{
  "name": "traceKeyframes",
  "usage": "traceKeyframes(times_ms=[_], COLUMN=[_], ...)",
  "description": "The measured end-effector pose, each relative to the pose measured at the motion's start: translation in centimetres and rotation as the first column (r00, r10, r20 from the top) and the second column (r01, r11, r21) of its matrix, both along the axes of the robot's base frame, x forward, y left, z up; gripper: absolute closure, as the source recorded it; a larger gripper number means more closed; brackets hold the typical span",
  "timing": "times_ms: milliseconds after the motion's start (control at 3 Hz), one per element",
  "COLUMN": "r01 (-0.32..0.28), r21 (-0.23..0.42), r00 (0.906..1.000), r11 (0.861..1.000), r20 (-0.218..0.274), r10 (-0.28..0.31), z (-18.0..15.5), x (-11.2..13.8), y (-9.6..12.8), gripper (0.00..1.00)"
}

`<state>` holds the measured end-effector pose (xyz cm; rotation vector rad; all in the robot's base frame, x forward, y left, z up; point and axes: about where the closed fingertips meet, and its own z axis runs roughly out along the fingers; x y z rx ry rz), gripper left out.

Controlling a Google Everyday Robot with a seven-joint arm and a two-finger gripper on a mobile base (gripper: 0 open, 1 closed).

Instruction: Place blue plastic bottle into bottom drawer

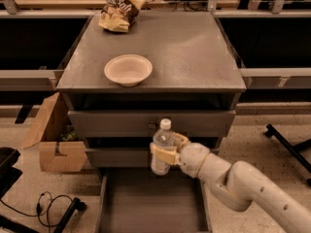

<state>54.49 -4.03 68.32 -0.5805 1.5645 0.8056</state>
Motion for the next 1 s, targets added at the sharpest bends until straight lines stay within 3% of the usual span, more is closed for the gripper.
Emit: traceKeyframes(times_ms=[333, 667, 1000], r01=[-0.031, -0.037, -0.036], r21=[-0.072, -0.148, -0.172], r00=[0.9991, 0.9969, 0.9986], r11=[0.997, 0.988, 0.984], r20=[0.028, 0.064, 0.031], r10=[0.033, 0.047, 0.042], z=[-8.2, -14.2, -18.5], x=[-1.9, -1.7, -1.9], y=[4.9, 8.3, 11.2], gripper=[1.0, 1.0, 1.0])
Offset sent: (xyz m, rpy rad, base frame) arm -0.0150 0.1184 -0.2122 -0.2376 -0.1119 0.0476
